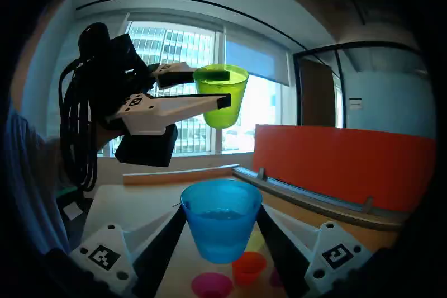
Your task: Pour water
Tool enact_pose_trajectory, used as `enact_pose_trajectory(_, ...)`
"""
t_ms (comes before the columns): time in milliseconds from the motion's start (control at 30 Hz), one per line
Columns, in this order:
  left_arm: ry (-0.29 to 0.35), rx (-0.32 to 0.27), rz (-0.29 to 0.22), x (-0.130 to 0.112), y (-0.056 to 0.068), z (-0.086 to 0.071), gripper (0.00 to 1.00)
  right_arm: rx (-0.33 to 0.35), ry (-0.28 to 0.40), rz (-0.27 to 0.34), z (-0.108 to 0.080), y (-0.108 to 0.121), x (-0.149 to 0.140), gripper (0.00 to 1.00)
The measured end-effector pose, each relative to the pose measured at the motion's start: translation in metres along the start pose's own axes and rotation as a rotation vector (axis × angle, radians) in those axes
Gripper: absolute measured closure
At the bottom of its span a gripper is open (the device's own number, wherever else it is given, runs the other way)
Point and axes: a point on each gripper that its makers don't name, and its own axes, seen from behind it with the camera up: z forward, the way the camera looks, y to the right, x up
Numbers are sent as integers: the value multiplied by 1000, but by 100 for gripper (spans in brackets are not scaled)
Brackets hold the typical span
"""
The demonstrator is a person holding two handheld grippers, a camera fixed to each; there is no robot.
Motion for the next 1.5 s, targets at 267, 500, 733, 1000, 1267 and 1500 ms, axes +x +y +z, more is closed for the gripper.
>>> enact_pose_trajectory(267, 0, -6, -233, -8, -7, -3, 14, -4, 3, -6, -3, -3, 4, 11)
enact_pose_trajectory(500, -13, -22, -377, -17, -9, -5, 14, -8, 8, -3, -4, -5, 7, 11)
enact_pose_trajectory(733, -19, -42, -491, -23, -8, -5, 14, -14, 8, -3, -7, -4, 8, 11)
enact_pose_trajectory(1000, -31, -62, -551, -38, -3, -7, 14, -22, 8, 5, -11, -3, 9, 11)
enact_pose_trajectory(1267, -46, -72, -578, -61, 8, -13, 14, -48, -2, 11, -19, 8, 7, 11)
enact_pose_trajectory(1500, -62, -78, -604, -84, 18, -21, 14, -79, -16, 13, -31, 23, 5, 11)
